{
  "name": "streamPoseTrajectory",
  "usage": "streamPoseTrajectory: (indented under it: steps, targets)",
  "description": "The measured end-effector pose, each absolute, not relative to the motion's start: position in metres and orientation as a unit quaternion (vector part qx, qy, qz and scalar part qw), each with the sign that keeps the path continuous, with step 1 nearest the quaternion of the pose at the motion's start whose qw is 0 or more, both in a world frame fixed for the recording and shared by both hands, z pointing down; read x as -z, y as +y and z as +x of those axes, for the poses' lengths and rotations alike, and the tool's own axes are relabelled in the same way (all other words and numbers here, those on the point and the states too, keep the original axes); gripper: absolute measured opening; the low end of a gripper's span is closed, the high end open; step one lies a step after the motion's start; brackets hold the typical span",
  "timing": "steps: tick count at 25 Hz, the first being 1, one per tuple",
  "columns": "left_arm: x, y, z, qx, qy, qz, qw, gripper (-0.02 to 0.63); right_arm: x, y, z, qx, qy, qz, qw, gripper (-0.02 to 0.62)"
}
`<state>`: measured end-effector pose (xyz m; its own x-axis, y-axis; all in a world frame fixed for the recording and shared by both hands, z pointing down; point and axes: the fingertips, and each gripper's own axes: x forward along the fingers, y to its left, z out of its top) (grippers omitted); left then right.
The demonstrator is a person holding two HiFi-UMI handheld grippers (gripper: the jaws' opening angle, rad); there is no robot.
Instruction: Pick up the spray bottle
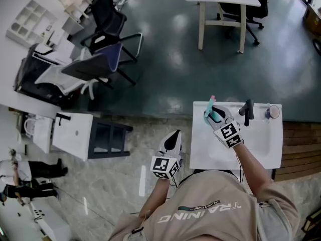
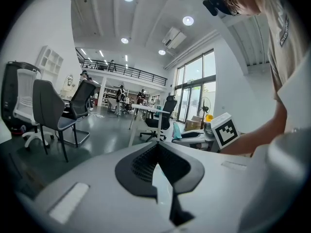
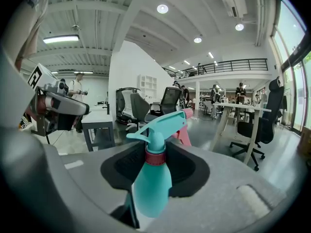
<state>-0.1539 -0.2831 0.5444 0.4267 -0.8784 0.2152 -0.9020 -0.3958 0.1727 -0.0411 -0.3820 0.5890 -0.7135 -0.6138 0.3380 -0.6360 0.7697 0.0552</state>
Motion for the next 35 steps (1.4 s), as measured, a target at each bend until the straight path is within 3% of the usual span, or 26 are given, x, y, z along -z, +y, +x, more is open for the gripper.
streamPoseTrajectory:
  steps: [35]
  targets:
    - [-0.509, -0.297, -0.107, -0.034, -0.475, 0.876, 0.074, 0.018, -0.498, -0.317, 0.027, -0.003, -0.91, 0.399, 0.114, 0.132]
